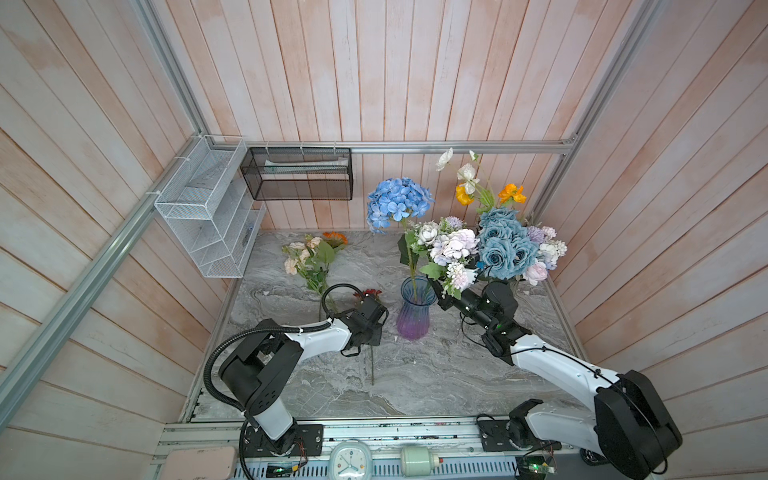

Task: Arrange the flowers into the vase
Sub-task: 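Lower the left gripper and grasp the red gerbera stem beside the vase, then lift the red gerbera high with the left gripper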

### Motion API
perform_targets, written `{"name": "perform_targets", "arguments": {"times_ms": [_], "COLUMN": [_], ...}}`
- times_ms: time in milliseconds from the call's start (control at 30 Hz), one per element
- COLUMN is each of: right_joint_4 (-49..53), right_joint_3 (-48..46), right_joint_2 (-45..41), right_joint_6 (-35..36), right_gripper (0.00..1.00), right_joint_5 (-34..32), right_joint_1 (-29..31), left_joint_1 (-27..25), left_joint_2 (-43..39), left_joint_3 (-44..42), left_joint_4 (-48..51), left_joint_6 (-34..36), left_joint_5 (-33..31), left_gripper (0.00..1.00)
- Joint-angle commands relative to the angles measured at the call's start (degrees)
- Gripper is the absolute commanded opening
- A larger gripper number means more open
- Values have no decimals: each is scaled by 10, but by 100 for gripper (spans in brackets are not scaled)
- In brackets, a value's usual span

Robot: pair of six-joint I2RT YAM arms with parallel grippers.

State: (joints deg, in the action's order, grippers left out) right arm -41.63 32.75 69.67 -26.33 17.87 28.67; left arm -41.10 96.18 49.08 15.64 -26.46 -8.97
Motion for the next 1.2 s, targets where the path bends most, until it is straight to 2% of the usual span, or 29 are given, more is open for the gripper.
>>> {"name": "perform_targets", "arguments": {"times_ms": [0,67,167,433,700,833,967,1167], "right_joint_4": [-18,-16,-18,-18,-17,-19,-19,-20], "right_joint_3": [9,8,4,1,0,-1,0,3], "right_joint_2": [-6,-8,-10,-18,-17,-19,-19,-12], "right_joint_6": [14,14,14,18,15,17,20,18], "right_gripper": [12,12,12,12,12,12,12,12], "right_joint_5": [7,7,5,1,-1,-5,-8,-7], "right_joint_1": [-3,-3,-3,-3,-3,-3,-3,-3], "left_joint_1": [-1,-1,-1,7,45,69,79,80], "left_joint_2": [26,25,23,-25,-145,-219,-296,-392], "left_joint_3": [5,7,10,8,-37,-71,-94,-113], "left_joint_4": [42,40,36,-11,-98,-141,-183,-294], "left_joint_6": [1,0,-4,-40,-87,-103,-88,-30], "left_joint_5": [-26,-27,-32,-39,-31,-52,-98,-114], "left_gripper": [14,12,0,0,0,0,0,0]}}
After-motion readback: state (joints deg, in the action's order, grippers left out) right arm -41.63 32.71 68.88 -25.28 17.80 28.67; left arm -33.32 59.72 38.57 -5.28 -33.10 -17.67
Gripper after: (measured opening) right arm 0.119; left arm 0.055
